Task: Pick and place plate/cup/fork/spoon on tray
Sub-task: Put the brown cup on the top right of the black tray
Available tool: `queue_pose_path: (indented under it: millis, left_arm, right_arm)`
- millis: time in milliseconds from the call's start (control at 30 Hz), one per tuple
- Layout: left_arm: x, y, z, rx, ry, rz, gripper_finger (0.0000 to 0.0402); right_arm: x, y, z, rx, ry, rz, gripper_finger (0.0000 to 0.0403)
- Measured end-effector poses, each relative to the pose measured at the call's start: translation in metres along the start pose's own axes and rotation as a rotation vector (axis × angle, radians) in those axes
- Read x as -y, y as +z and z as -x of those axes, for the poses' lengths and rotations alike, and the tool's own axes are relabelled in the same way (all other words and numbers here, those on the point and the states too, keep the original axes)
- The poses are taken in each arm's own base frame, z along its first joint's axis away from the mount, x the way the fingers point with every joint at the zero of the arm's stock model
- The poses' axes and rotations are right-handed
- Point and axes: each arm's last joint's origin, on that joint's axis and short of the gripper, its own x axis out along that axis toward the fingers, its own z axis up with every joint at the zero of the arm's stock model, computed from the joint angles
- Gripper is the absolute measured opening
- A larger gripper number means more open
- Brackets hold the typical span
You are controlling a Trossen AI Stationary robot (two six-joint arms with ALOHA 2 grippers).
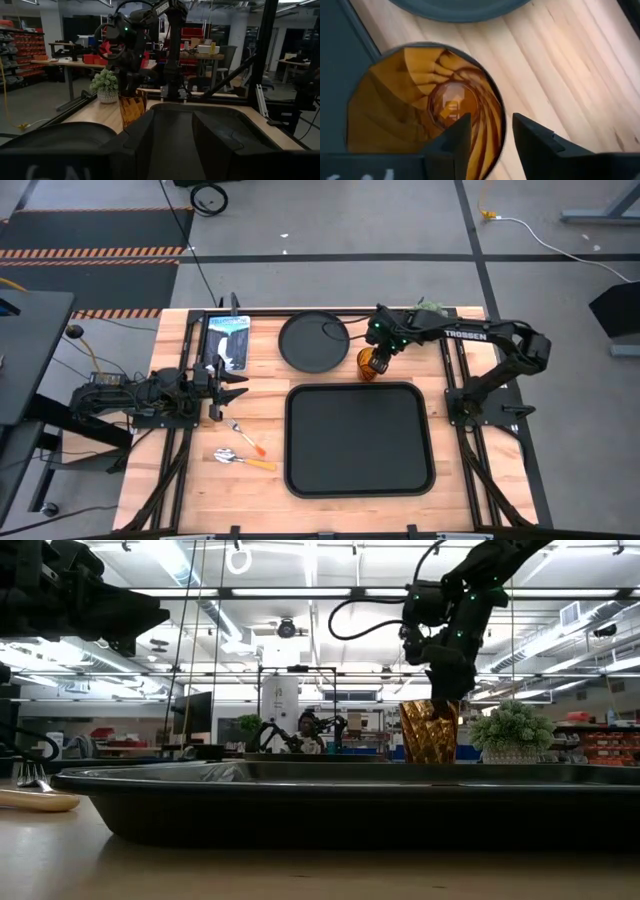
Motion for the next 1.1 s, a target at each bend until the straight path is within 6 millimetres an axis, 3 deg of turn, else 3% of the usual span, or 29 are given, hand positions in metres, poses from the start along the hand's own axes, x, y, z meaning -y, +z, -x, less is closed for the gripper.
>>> queue_pose_path:
  millis: [433,633,933,1100]
  left_arm:
    - [0.0,0.0,0.0,0.0,0.0,0.0,0.0142]
    - [0.0,0.0,0.0,0.0,0.0,0.0,0.0142]
    - [0.0,0.0,0.0,0.0,0.0,0.0,0.0142]
    - [0.0,0.0,0.0,0.0,0.0,0.0,0.0142]
  right_arm:
    - [0.0,0.0,0.0,-0.004,0.002,-0.025,0.0019]
    - [0.003,0.001,0.003,-0.02,-0.002,-0.038,0.0019]
    - [0.005,0.018,0.053,0.008,0.0,-0.041,0.0012]
    - [-0.008,0.009,0.079,-0.029,0.066,-0.007,0.0013]
